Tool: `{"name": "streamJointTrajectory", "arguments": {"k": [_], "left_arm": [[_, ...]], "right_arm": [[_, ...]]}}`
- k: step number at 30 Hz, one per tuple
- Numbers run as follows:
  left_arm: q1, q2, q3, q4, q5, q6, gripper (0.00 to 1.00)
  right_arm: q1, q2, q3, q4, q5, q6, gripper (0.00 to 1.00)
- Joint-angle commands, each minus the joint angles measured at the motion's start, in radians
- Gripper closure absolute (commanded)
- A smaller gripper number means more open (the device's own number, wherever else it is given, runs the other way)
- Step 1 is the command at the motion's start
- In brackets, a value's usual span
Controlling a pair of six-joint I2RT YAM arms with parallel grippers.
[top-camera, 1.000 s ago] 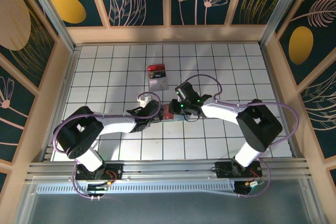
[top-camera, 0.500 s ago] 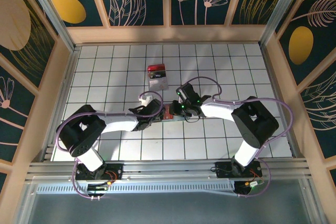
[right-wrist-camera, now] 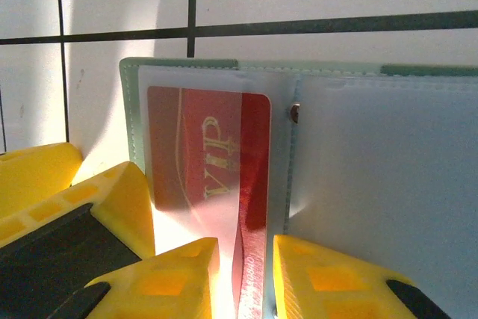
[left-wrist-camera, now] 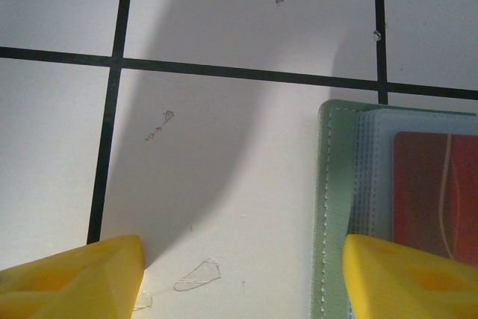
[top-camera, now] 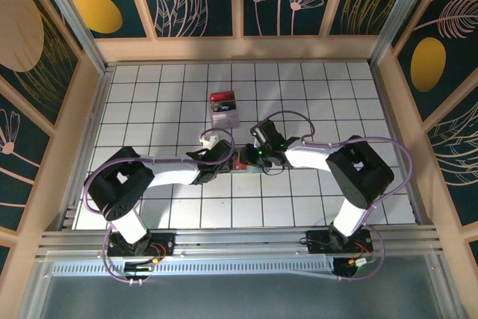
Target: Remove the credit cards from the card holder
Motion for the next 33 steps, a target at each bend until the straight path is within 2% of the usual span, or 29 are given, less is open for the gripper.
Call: {"name": "streamJointTrajectory", "arguments": {"k": [1,13,22,33], "left_arm": [[0.005,0.057,-0.006,-0.023,0.062,0.022,0.29],[0.005,0.057,-0.011,-0.027,0.082,0.019,0.3],[0.004,0.044,-0.013,-0.053,0.074,0.009,0.3],[0.002,-0.024,-0.064,-0.081,0.094,-0.024,0.34]], "right_arm": [[-0.016,0.018,-0.026,0.051,-0.052,0.02,0.74],[-0.032,-0.004,-0.062,0.123,-0.116,0.04,0.84],[-0.049,-0.04,-0.08,0.123,-0.116,0.044,1.0],[-0.067,-0.088,-0.112,0.077,-0.099,0.036,1.0]]}}
